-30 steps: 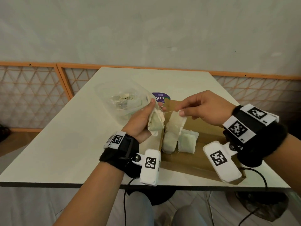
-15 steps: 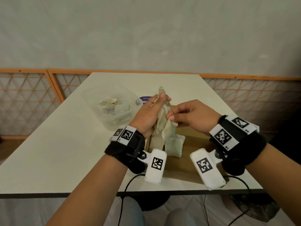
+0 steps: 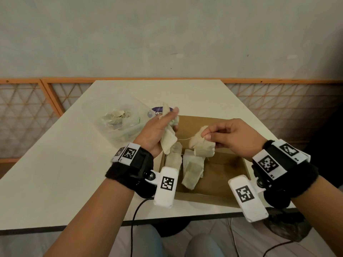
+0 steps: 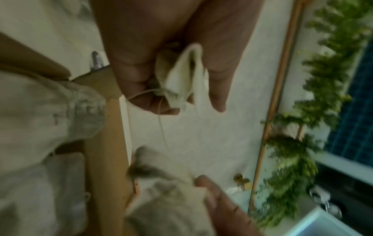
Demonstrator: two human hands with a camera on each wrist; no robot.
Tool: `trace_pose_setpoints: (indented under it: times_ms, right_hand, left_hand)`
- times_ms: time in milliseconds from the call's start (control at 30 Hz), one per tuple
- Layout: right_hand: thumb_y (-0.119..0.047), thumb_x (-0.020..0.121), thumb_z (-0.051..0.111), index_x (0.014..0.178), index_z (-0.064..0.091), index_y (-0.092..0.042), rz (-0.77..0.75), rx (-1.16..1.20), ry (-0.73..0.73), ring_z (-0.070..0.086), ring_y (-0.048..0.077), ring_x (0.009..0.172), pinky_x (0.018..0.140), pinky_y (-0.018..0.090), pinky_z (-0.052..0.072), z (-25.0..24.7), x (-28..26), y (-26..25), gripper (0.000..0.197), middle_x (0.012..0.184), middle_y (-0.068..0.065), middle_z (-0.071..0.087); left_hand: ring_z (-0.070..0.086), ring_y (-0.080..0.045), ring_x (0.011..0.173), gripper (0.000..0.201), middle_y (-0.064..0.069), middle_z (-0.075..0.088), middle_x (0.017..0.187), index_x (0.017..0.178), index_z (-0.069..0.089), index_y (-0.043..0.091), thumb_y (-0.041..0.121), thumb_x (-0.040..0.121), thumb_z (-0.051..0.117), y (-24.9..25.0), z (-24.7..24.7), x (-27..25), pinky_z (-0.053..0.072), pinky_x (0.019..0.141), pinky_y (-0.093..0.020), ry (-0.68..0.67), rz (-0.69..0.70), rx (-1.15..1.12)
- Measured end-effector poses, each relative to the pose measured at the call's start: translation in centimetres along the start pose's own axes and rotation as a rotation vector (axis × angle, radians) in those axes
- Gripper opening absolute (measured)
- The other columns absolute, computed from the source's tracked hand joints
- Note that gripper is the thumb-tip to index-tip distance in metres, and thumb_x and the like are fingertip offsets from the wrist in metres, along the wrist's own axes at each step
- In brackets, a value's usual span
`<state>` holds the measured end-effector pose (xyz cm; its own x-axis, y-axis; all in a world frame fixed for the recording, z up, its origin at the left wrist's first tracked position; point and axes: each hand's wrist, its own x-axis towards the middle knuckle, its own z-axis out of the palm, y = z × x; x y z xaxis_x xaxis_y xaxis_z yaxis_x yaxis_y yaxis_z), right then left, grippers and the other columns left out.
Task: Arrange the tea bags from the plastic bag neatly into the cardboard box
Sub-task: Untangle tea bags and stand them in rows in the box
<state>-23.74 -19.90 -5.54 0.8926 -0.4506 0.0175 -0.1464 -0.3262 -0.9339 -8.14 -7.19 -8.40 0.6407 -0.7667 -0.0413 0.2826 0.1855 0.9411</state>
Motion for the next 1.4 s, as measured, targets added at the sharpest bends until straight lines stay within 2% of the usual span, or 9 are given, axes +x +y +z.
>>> trace_pose_setpoints:
  times_ms: [233, 500, 700, 800, 933, 1067, 1233, 1300, 1400]
  right_hand:
    - [0.004, 0.084, 0.057, 0.084, 0.068, -0.008, -0.048, 0.110, -0.149, 0.066, 0.006, 0.071, 0.069, 0.018, 0.056, -0.8, -0.9, -1.2, 0.016, 0.075, -0.001, 0.070]
    - [-0.004, 0.087, 0.058, 0.085, 0.067, -0.016, -0.091, -0.216, -0.068, 0.058, 0.007, 0.074, 0.065, 0.014, 0.052, -1.2, -0.7, -1.8, 0.015, 0.083, 0.000, 0.064]
    - [0.000, 0.089, 0.055, 0.084, 0.063, -0.012, -0.049, -0.044, -0.037, 0.059, 0.006, 0.063, 0.059, 0.013, 0.054, -0.7, -0.5, -2.2, 0.015, 0.076, 0.004, 0.063]
    - [0.001, 0.089, 0.054, 0.084, 0.062, -0.011, -0.060, 0.023, -0.023, 0.061, 0.002, 0.056, 0.060, 0.015, 0.055, 0.2, 0.2, -2.9, 0.015, 0.074, 0.005, 0.061]
    - [0.001, 0.089, 0.056, 0.089, 0.061, -0.007, -0.010, 0.102, 0.019, 0.062, 0.004, 0.056, 0.060, 0.018, 0.055, 1.5, 0.6, -3.3, 0.009, 0.075, 0.005, 0.063]
    - [-0.008, 0.090, 0.055, 0.099, 0.063, -0.014, -0.003, -0.507, -0.203, 0.056, 0.000, 0.066, 0.060, 0.003, 0.044, 1.5, -1.0, -2.0, 0.013, 0.076, -0.007, 0.062]
    - [0.001, 0.087, 0.042, 0.109, 0.068, -0.017, 0.023, -1.130, -0.749, 0.053, 0.011, 0.110, 0.102, 0.026, 0.037, 3.0, -2.1, -0.5, 0.038, 0.127, -0.005, 0.057]
    - [-0.003, 0.091, 0.042, 0.117, 0.065, -0.016, -0.015, -1.214, -0.789, 0.042, 0.014, 0.126, 0.102, 0.020, 0.029, 3.8, -1.9, -0.3, 0.038, 0.142, -0.005, 0.044]
    - [-0.013, 0.093, 0.047, 0.128, 0.057, -0.017, -0.057, -1.265, -0.732, 0.048, 0.023, 0.124, 0.101, 0.030, 0.039, 4.7, -1.6, 0.0, 0.037, 0.137, 0.005, 0.049]
  left_hand:
    - [0.051, -0.017, 0.069, 0.029, -0.006, 0.053, 0.076, 0.081, 0.056, 0.015, 0.040, 0.079, 0.071, 0.5, 1.5, -0.8, 0.043, 0.072, -0.032, -0.248, -0.126, 0.388]
    - [0.044, -0.009, 0.045, 0.011, -0.004, 0.052, 0.062, 0.091, 0.061, 0.002, 0.004, 0.083, 0.068, 1.6, 1.5, -1.5, 0.042, 0.056, -0.021, -0.192, -0.017, 0.512]
    - [0.048, -0.004, 0.045, 0.041, 0.000, 0.063, 0.083, 0.116, 0.063, 0.014, 0.018, 0.078, 0.075, 1.2, 0.6, -1.6, 0.044, 0.058, -0.018, -0.028, 0.028, 0.533]
    - [0.047, -0.003, 0.047, 0.029, 0.006, 0.065, 0.084, 0.105, 0.068, 0.019, 0.027, 0.077, 0.072, 1.6, 1.1, -2.3, 0.043, 0.054, -0.015, -0.117, 0.032, 0.499]
    - [0.043, -0.001, 0.039, 0.010, -0.001, 0.061, 0.070, 0.091, 0.068, 0.005, 0.009, 0.082, 0.069, 1.4, 0.8, -2.7, 0.038, 0.043, -0.012, -0.142, -0.007, 0.467]
    - [0.044, -0.003, 0.038, 0.007, 0.003, 0.064, 0.063, 0.085, 0.068, 0.008, 0.010, 0.080, 0.071, 1.2, -1.3, -2.3, 0.040, 0.041, -0.013, 0.004, -0.049, 0.379]
    - [0.046, -0.003, 0.040, 0.012, 0.000, 0.066, 0.071, 0.092, 0.066, 0.004, 0.011, 0.082, 0.069, 0.6, -2.1, -1.8, 0.042, 0.043, -0.013, -0.007, -0.113, 0.328]
    - [0.045, -0.002, 0.040, 0.008, 0.000, 0.067, 0.073, 0.091, 0.066, 0.004, 0.009, 0.085, 0.066, 0.5, -1.5, -1.8, 0.042, 0.043, -0.013, -0.027, -0.126, 0.297]
    - [0.045, -0.002, 0.038, 0.005, 0.005, 0.066, 0.062, 0.084, 0.064, 0.006, 0.007, 0.089, 0.061, 0.5, -0.9, -1.7, 0.040, 0.041, -0.012, -0.044, -0.135, 0.269]
